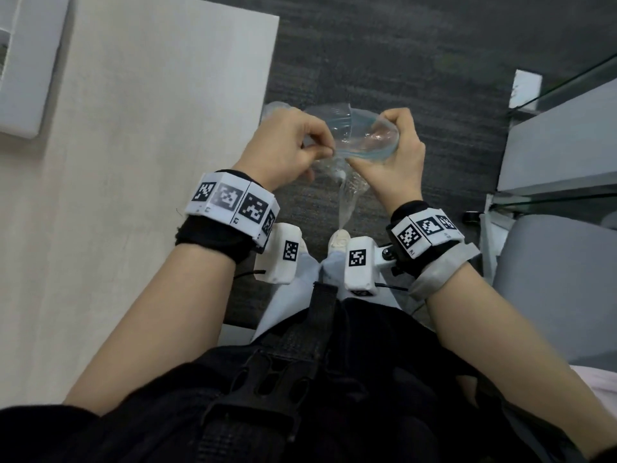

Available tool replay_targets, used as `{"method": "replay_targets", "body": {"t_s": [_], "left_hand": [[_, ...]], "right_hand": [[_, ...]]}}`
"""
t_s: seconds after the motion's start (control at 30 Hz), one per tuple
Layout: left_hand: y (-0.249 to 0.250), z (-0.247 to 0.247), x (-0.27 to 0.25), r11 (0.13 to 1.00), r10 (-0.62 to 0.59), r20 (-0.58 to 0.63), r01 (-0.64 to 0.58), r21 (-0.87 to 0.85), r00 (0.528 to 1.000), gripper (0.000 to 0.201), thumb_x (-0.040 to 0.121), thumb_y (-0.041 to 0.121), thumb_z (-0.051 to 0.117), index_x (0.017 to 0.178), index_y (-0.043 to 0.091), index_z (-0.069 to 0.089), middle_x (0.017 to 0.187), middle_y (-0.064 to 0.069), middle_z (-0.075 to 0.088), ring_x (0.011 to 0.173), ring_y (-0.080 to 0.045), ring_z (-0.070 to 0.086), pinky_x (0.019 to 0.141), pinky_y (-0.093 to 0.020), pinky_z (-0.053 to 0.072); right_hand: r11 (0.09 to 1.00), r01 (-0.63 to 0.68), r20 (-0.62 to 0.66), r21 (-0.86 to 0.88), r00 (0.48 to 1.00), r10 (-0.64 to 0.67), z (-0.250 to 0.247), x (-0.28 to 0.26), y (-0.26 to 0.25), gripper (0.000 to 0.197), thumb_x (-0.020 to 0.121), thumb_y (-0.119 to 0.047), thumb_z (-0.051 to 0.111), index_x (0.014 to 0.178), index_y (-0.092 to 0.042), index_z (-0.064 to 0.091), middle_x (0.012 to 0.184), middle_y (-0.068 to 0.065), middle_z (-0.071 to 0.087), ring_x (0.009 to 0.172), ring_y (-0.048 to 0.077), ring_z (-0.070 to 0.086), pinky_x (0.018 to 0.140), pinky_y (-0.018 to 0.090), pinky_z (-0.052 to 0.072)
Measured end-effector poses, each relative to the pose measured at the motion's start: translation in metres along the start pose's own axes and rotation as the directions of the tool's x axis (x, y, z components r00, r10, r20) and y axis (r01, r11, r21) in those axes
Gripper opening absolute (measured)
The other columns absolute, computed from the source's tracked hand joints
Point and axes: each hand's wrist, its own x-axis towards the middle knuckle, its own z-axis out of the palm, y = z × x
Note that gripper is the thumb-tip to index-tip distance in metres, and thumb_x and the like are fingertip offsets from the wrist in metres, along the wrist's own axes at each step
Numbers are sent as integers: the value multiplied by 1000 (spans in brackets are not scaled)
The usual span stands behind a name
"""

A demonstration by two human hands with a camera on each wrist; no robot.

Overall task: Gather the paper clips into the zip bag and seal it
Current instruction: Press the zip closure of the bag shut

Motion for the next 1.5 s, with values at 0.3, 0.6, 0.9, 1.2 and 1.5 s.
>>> {"method": "replay_targets", "body": {"t_s": [0.3, 0.6, 0.9, 1.2, 1.5], "left_hand": [[42, -23, -21, 996, 47, -244, -63, -60, 969, 9, 77, 3, 66, 77, 11, 70, 74, -3, 67, 72, -17, 69, 70, -25, 57], [59, -56, -63, 984, -20, -446, -60, -166, 895, 8, 72, 8, 58, 73, 14, 62, 69, 2, 62, 72, -13, 63, 65, -11, 46], [55, -86, -126, 985, -88, -626, -24, -169, 775, 6, 66, 9, 64, 64, 4, 61, 63, -5, 59, 59, -11, 55, 59, -25, 48], [4, -111, -222, 961, -268, -668, 140, -239, 694, 23, 61, 9, 81, 61, 0, 61, 58, -3, 58, 53, -7, 50, 51, -14, 41], [-40, -120, -320, 934, -357, -827, 168, -315, 433, 21, 61, 9, 81, 65, 1, 62, 72, -15, 63, 65, -21, 58, 64, -32, 50]], "right_hand": [[998, 29, 104, 60, 994, -35, -30, 9, -46, 65, 63, -26, 91, 107, -19, 43, 94, -19, 57, 82, -13, 58, 78, 8, 46], [979, -67, 322, 192, 947, 1, -31, 15, -96, 57, 86, -56, 57, 129, -19, 49, 100, -8, 67, 92, 0, 66, 87, 19, 52], [928, -320, 503, 191, 844, 187, 23, 23, -160, 36, 96, -47, 49, 94, -13, 62, 95, 13, 71, 48, 14, 60, 42, 18, 41], [983, -167, 668, -82, 723, 178, 98, -26, -217, 15, 83, -8, 69, 69, -12, 64, 55, 1, 55, 47, 12, 44, 43, 16, 33], [985, 43, 568, 168, 812, -132, 158, -89, -264, 23, 77, 6, 63, 61, -11, 61, 38, -3, 49, 27, 5, 39, 35, 16, 32]]}}
